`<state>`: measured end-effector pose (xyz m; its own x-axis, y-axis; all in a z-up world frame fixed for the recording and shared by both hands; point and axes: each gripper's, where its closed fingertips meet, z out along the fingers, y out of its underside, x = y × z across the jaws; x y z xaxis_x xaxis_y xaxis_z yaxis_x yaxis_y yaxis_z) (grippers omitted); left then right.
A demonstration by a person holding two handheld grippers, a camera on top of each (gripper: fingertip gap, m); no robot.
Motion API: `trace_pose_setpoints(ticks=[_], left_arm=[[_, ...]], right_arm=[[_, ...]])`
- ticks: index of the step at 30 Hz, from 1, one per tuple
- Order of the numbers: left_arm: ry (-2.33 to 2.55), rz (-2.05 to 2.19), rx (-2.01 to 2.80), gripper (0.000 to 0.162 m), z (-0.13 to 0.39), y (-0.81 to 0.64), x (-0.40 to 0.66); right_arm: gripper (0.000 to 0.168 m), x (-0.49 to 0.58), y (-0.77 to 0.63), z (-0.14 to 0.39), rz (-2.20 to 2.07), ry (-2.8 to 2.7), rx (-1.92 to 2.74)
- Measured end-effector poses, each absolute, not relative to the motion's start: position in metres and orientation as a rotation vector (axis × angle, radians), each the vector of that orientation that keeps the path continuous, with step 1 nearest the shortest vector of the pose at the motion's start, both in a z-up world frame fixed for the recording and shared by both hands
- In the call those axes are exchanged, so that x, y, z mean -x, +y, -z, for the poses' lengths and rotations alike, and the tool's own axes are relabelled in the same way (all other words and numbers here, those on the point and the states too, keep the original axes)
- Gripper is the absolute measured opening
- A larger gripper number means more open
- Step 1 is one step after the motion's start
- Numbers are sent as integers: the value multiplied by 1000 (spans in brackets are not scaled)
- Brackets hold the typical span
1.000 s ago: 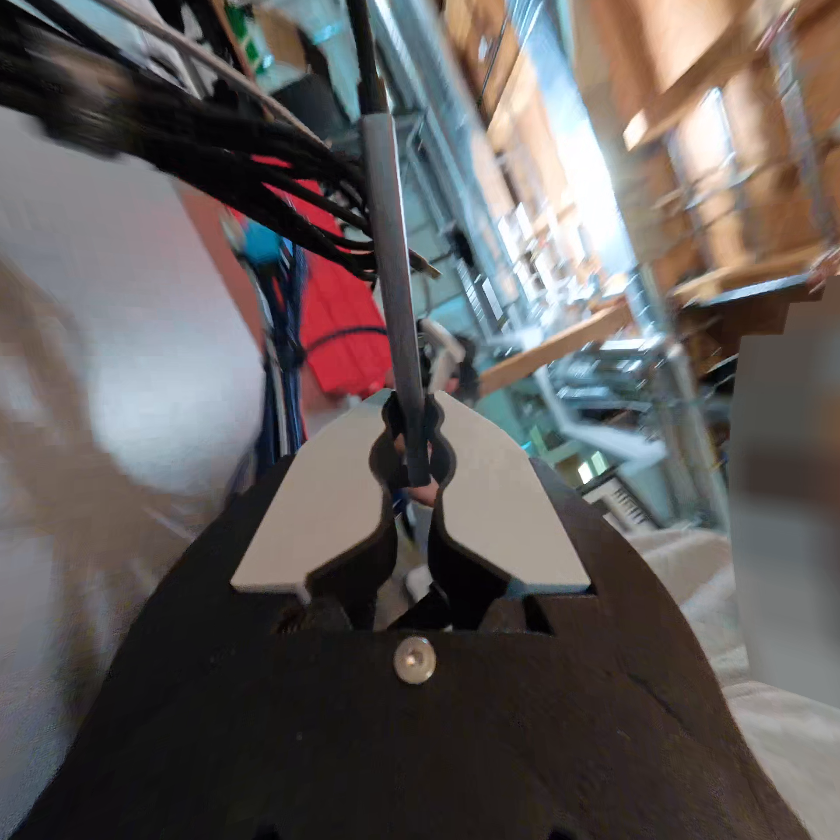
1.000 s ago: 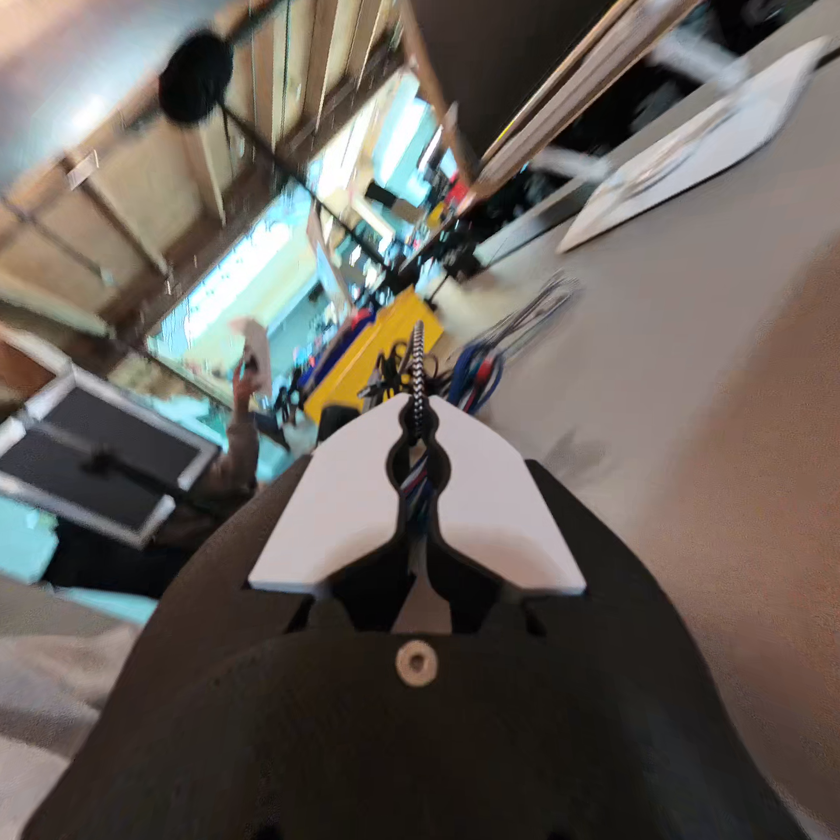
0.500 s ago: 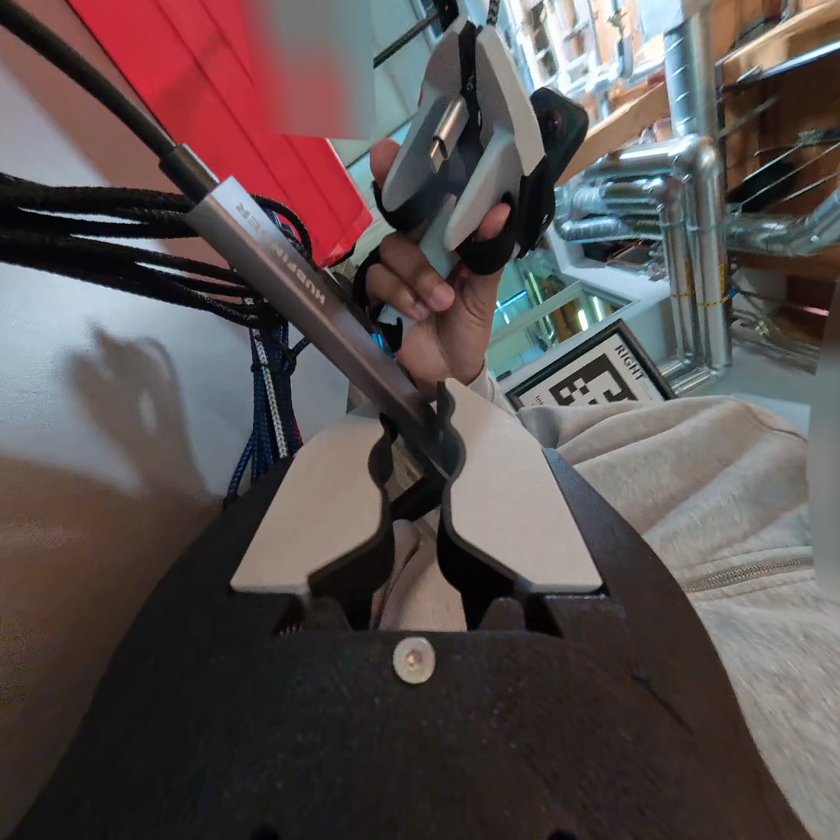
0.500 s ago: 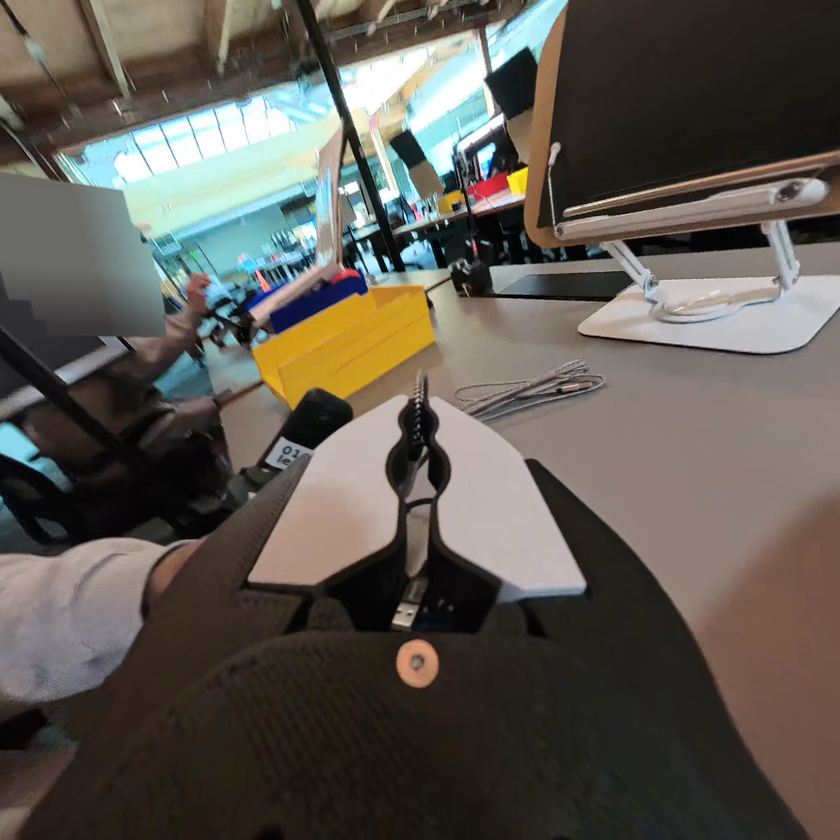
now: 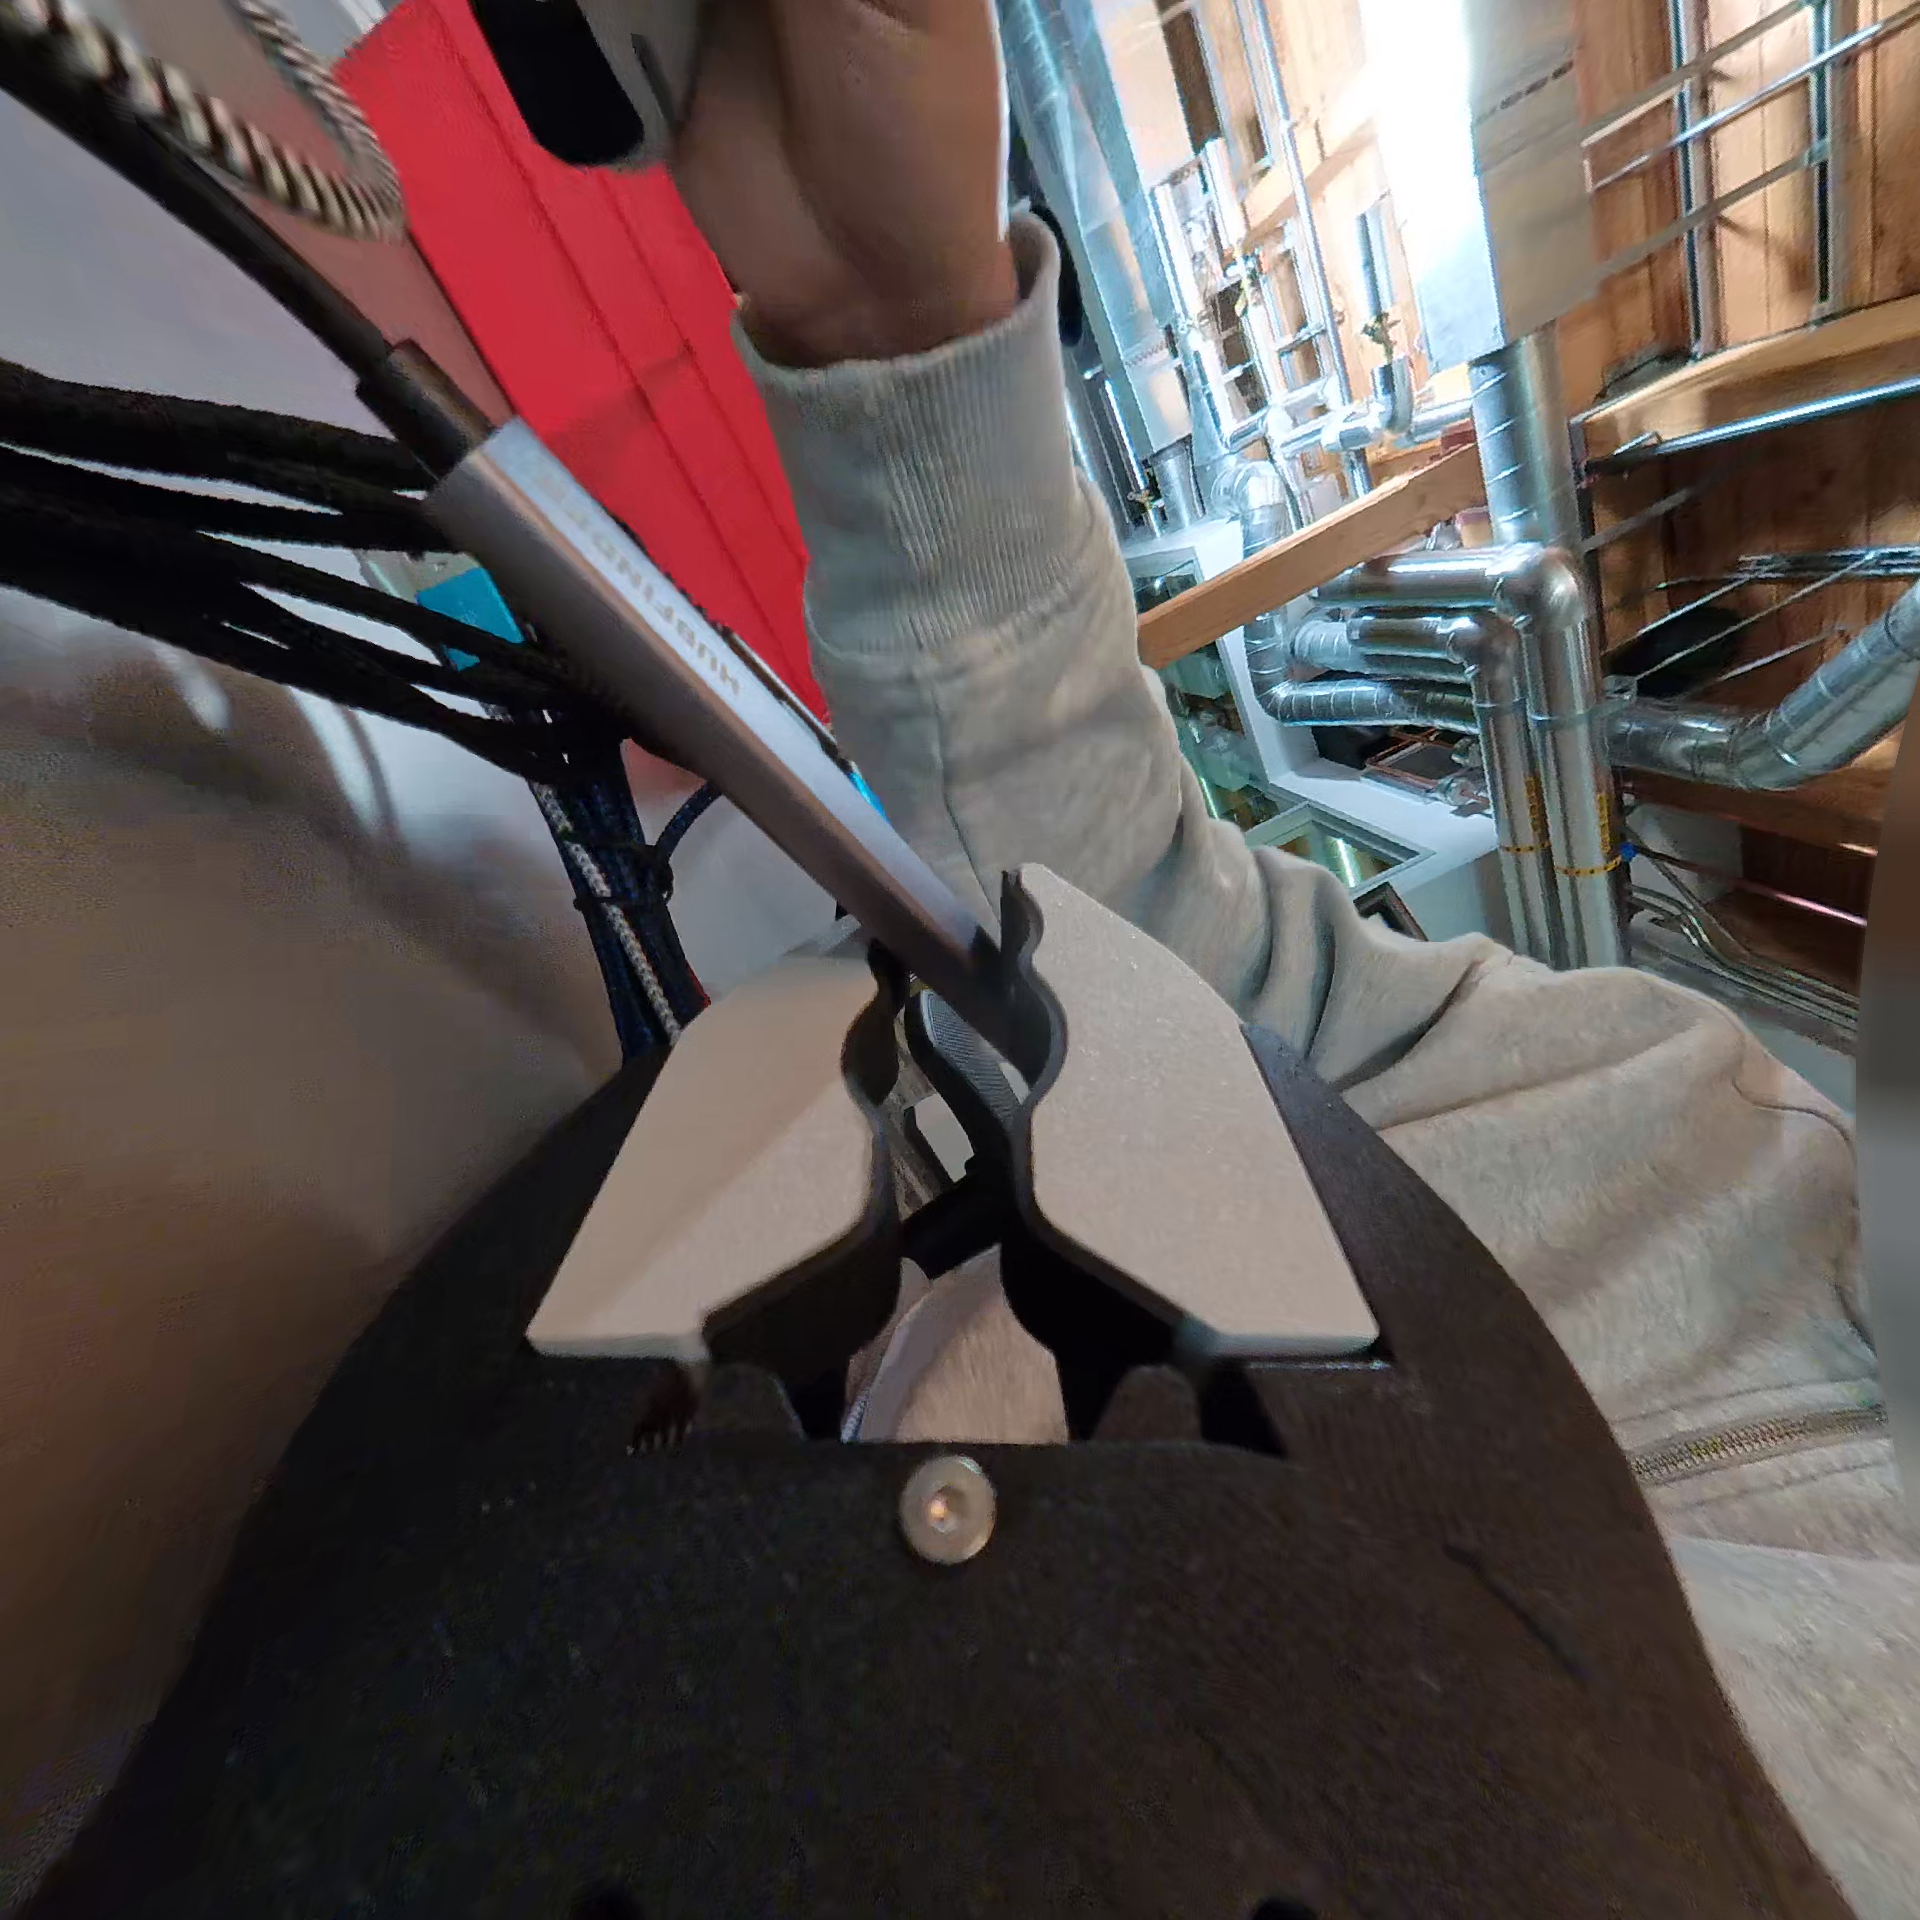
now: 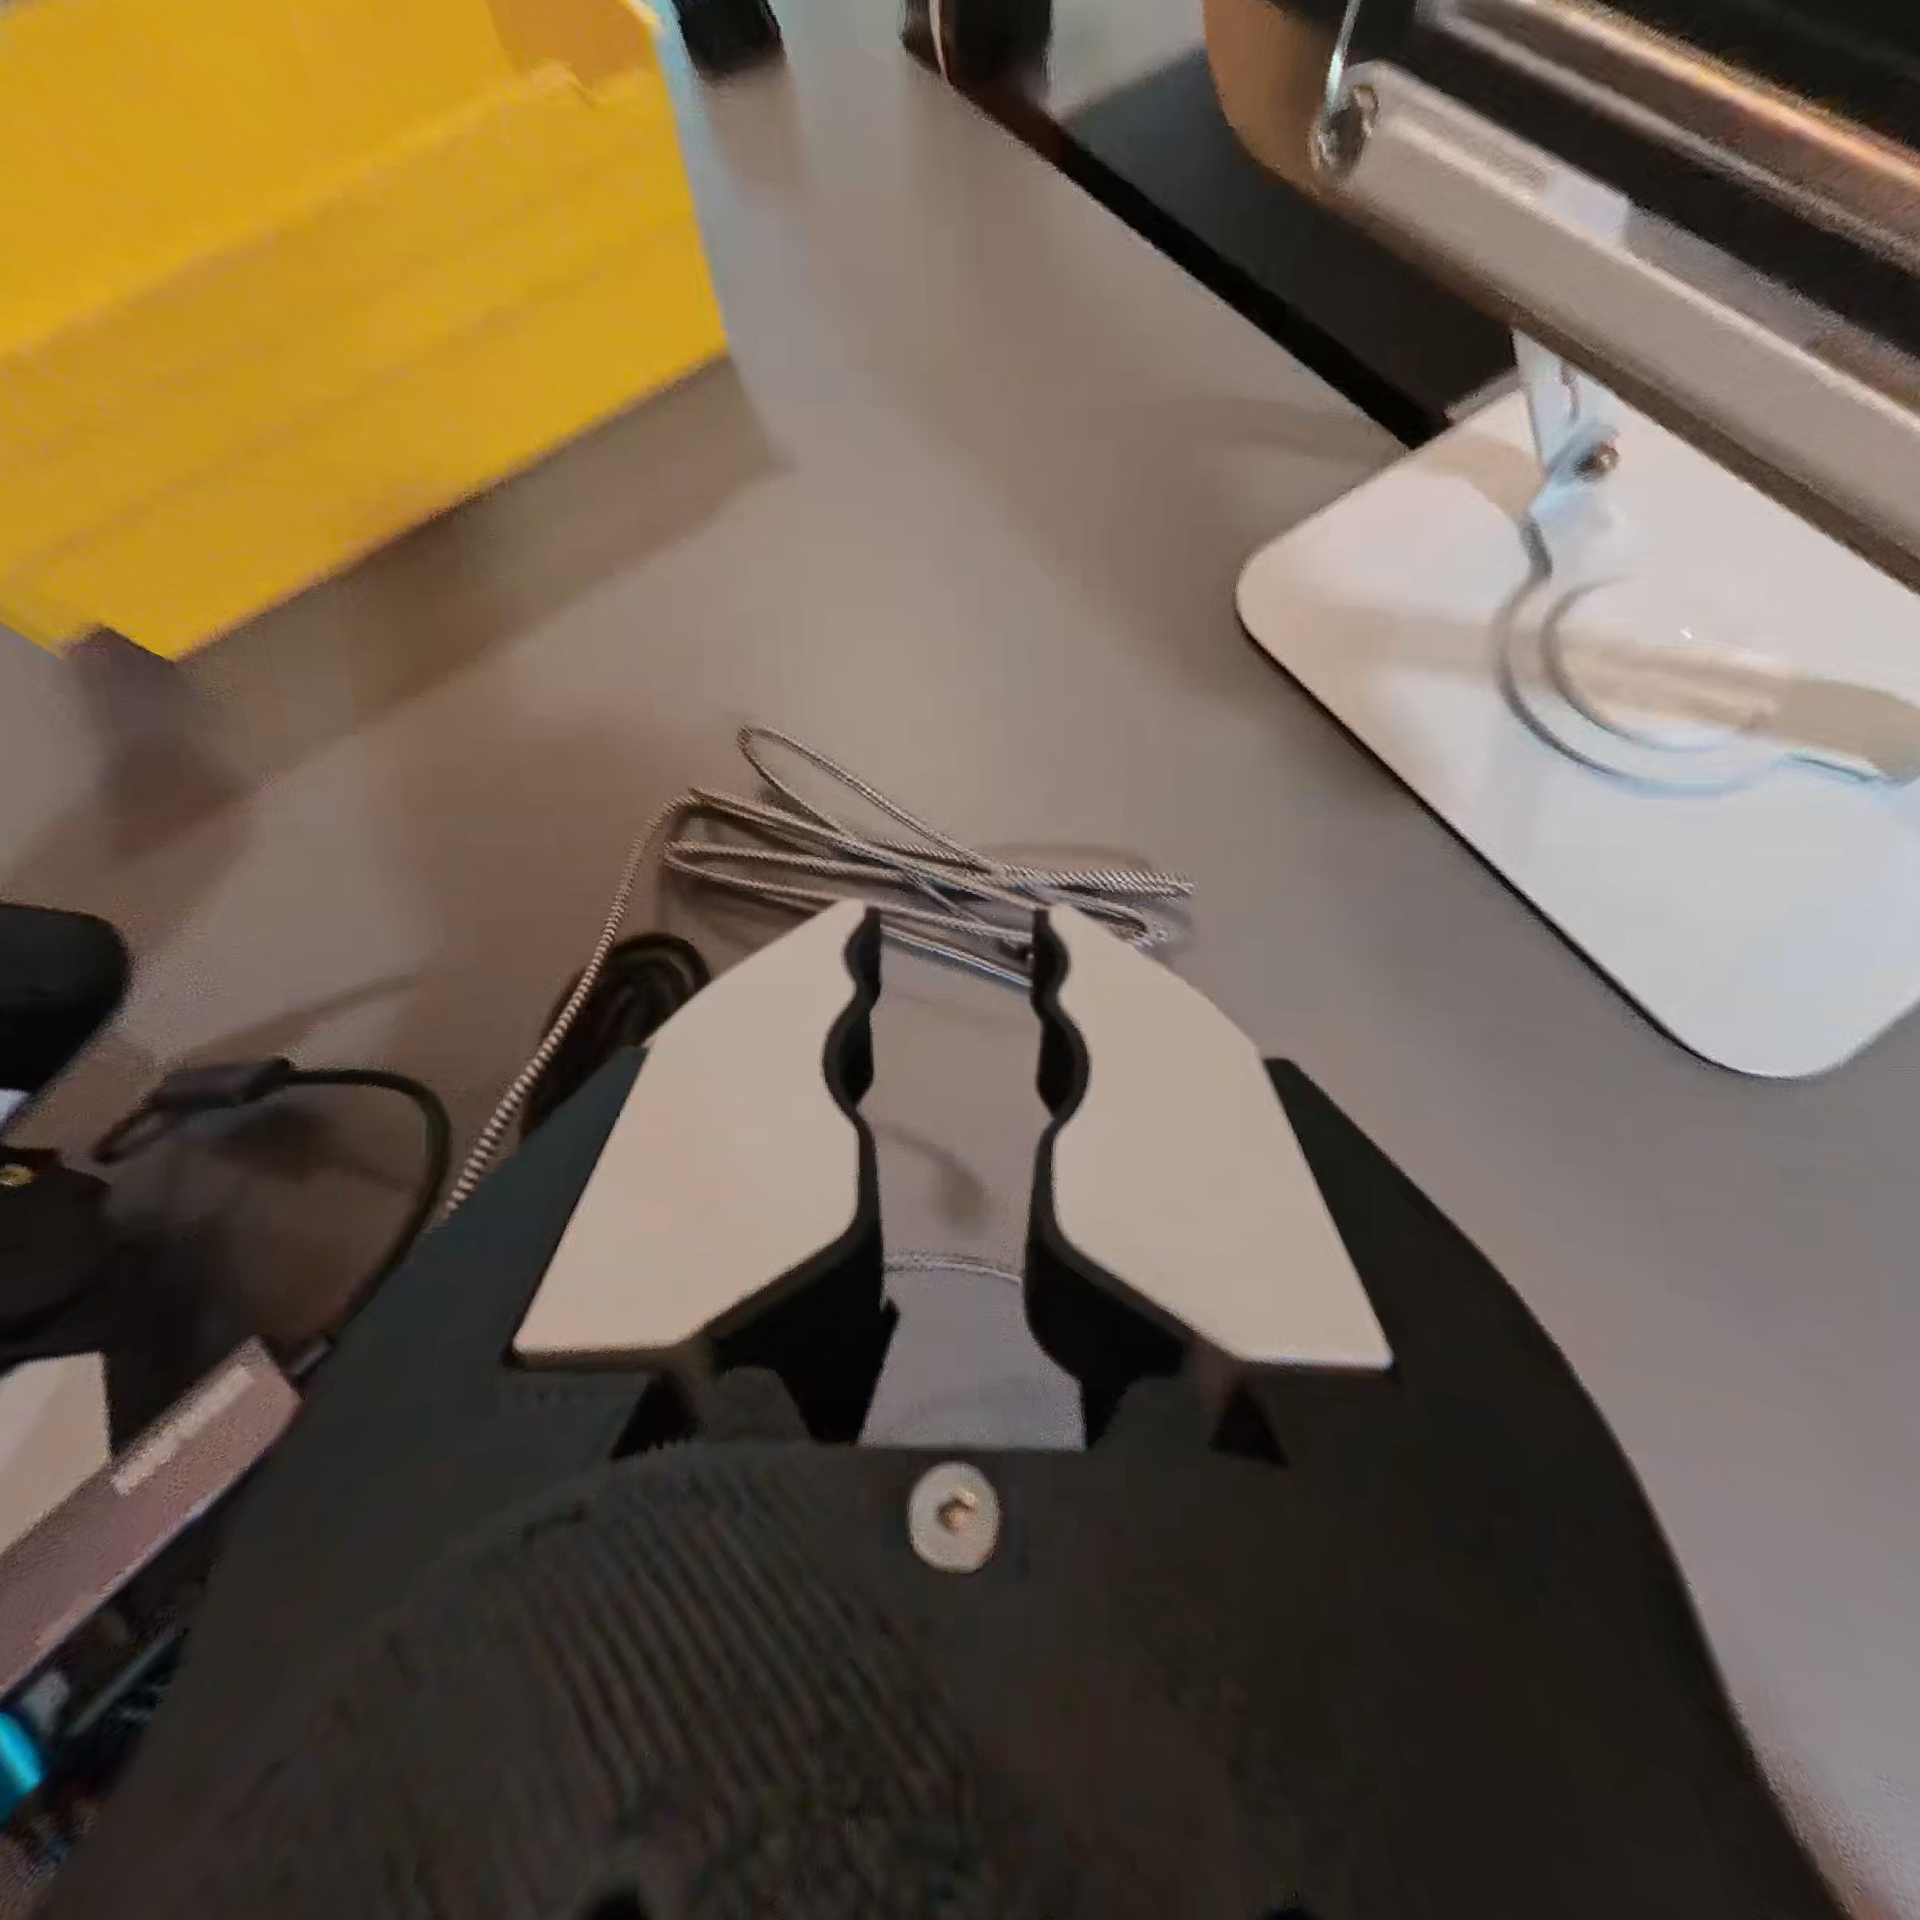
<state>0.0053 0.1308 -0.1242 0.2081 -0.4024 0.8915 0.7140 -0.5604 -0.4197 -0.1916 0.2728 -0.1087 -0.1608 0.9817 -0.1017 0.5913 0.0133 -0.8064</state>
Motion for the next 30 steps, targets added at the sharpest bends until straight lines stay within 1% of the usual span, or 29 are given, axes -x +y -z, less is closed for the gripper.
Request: trace_pose_setpoints(ticks=[2, 4, 6, 8, 9, 13, 14, 17, 20, 22, 24, 27, 29, 30], left_arm=[[-302, 1520, 1571, 19, 126, 128, -1], [-313, 1529, 1563, 19, 127, 123, 4], [-342, 1564, 1526, 18, 126, 120, 9], [-353, 1583, 1499, 18, 125, 118, 10], [-353, 1586, 1496, 18, 124, 117, 10], [-350, 1598, 1499, 19, 125, 117, 9], [-349, 1603, 1501, 19, 125, 117, 8], [-345, 1615, 1506, 19, 125, 117, 7], [-341, 1621, 1511, 19, 126, 117, 6], [-336, 1621, 1517, 19, 126, 117, 5], [-334, 1624, 1526, 18, 127, 116, 4], [-339, 1634, 1516, 19, 127, 115, 5], [-342, 1647, 1491, 19, 124, 113, 7], [-346, 1649, 1487, 19, 124, 113, 7]], right_arm=[[35, 190, 280, 109, -960, -1811, 1593], [39, 184, 277, 94, -968, -1805, 1478], [38, 177, 266, 83, -977, -1836, 1359], [36, 170, 255, 88, -926, -1925, 1331], [44, 167, 248, 96, -893, -1987, 1346], [104, 175, 214, 124, -836, -2217, 1288], [115, 180, 206, 130, -824, -2279, 1227], [129, 199, 203, 157, -658, -2447, 1054], [146, 206, 208, 194, -508, -2667, 1062], [147, 208, 214, 213, -418, -2768, 1117], [145, 207, 216, 224, -382, -2830, 1172], [128, 203, 221, 220, -368, -2873, 1191], [113, 201, 224, 216, -399, -2864, 1237], [102, 199, 227, 214, -403, -2863, 1244]])
